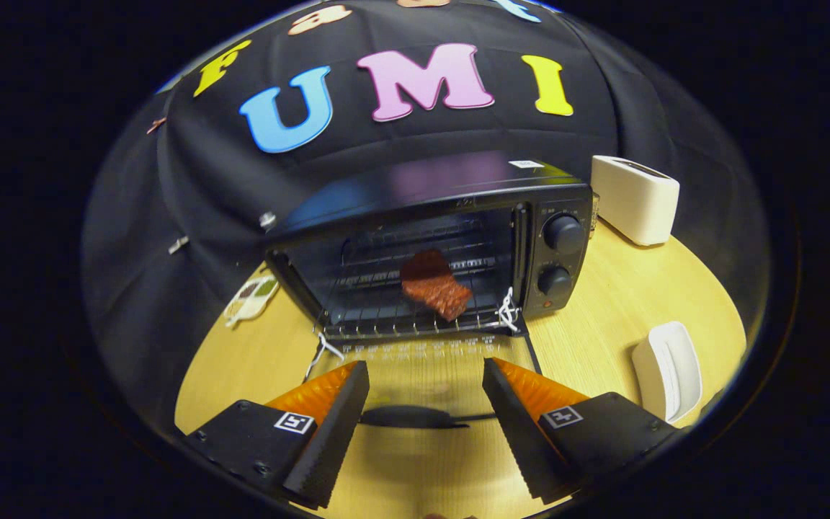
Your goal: Open the toaster oven, put the food inside, and close the toaster oven door.
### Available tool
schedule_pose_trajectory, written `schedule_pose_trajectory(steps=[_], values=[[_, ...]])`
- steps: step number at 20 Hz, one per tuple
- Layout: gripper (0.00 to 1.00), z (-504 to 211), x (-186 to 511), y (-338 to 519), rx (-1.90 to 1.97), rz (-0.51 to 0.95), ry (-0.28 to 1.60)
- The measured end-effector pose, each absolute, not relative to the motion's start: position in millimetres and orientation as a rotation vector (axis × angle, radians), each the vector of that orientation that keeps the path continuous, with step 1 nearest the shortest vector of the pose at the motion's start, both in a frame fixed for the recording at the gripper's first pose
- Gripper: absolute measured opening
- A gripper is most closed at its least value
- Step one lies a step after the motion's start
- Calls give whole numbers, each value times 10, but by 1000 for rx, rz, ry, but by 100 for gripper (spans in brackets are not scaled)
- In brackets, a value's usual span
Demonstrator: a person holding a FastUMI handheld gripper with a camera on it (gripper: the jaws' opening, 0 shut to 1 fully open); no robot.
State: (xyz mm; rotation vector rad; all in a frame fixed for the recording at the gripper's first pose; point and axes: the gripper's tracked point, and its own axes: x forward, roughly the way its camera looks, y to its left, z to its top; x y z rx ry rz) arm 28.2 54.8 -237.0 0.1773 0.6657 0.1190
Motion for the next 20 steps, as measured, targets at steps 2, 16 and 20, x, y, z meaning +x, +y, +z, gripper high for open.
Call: schedule_pose_trajectory(steps=[2,16,20], values=[[98,-2488,86,565,112,148,712],[99,-3166,-97,496,-101,196,862],[99,-3247,2,518,-107,204,872]])
